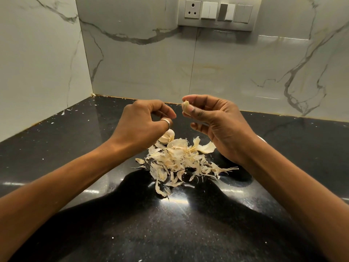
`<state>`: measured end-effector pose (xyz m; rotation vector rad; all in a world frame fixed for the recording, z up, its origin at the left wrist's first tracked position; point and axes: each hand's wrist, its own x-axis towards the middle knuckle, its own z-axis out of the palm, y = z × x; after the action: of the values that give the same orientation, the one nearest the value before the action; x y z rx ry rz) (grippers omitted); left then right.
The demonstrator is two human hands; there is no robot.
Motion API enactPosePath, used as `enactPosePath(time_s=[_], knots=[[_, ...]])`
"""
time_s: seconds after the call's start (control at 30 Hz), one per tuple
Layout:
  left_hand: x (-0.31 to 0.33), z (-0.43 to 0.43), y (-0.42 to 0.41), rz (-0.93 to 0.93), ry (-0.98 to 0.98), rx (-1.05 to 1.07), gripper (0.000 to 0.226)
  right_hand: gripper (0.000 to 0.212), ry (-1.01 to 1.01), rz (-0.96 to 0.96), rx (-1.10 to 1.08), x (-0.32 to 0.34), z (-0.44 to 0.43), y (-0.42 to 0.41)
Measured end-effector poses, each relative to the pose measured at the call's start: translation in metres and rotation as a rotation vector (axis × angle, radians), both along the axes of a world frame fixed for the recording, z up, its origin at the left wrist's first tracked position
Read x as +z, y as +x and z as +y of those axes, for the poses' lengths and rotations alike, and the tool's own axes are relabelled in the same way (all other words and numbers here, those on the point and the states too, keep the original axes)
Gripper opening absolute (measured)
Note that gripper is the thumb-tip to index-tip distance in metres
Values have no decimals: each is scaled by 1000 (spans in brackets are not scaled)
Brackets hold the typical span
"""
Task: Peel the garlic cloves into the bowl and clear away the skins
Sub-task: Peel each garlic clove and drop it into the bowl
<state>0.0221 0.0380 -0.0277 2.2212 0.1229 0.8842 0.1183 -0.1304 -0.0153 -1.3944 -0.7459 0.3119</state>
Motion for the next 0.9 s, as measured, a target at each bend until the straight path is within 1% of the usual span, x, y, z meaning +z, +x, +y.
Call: enactPosePath(time_s=[0.2,0.3,0.73,0.9], knots=[[-1,-1,-1,-134,84,-26,6,20,-110,-195,-15,-3,1,-1],[-1,-3,-1,-180,112,-32,11,21,-146,-260,-15,-4,2,-1],[-1,-4,-1,-178,200,2,6,25,-212,-455,-59,-9,4,-2],[-2,-6,-2,-168,248,5,5,21,-244,-559,-93,-11,6,-4]])
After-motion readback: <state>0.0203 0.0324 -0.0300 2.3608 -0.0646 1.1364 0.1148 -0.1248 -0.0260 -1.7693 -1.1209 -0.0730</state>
